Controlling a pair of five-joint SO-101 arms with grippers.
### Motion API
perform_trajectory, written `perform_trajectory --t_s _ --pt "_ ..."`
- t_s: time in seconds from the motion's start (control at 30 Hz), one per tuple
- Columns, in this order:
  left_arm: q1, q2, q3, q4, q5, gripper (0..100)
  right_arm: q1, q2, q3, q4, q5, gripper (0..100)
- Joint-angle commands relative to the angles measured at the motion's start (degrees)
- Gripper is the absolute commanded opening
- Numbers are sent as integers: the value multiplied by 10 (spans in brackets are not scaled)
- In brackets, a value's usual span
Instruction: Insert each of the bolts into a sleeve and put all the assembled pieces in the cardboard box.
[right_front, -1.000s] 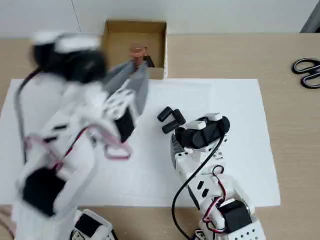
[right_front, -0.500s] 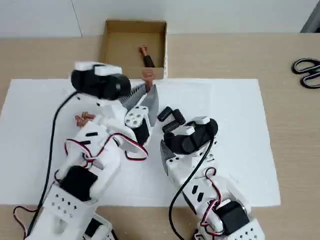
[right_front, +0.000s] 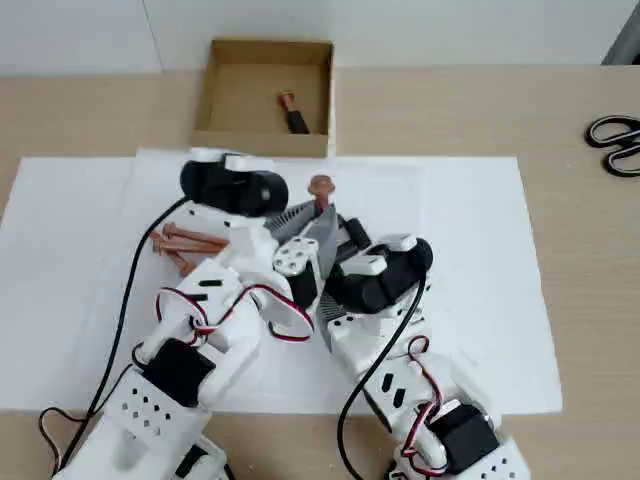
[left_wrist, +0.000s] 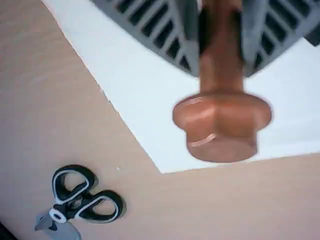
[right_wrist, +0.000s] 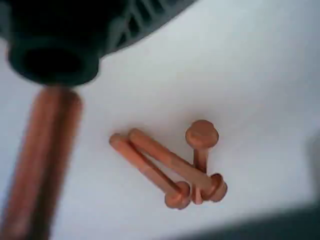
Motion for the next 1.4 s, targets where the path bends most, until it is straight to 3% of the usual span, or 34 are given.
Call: perform_trajectory --t_s 0.0,0.37,0.47,0.63,1.37 --pt "3 -17 1 -15 6 6 -3 0 -4 -15 -6 3" --pt "4 -17 17 -14 9 6 -3 0 -4 -15 -6 3" --pt "8 -17 17 -13 45 6 -3 0 -4 -15 -6 3" --pt "8 -17 9 18 83 6 -3 0 -4 -15 -6 3" --pt "33 -20 11 142 79 6 -1 0 -4 -15 -5 3"
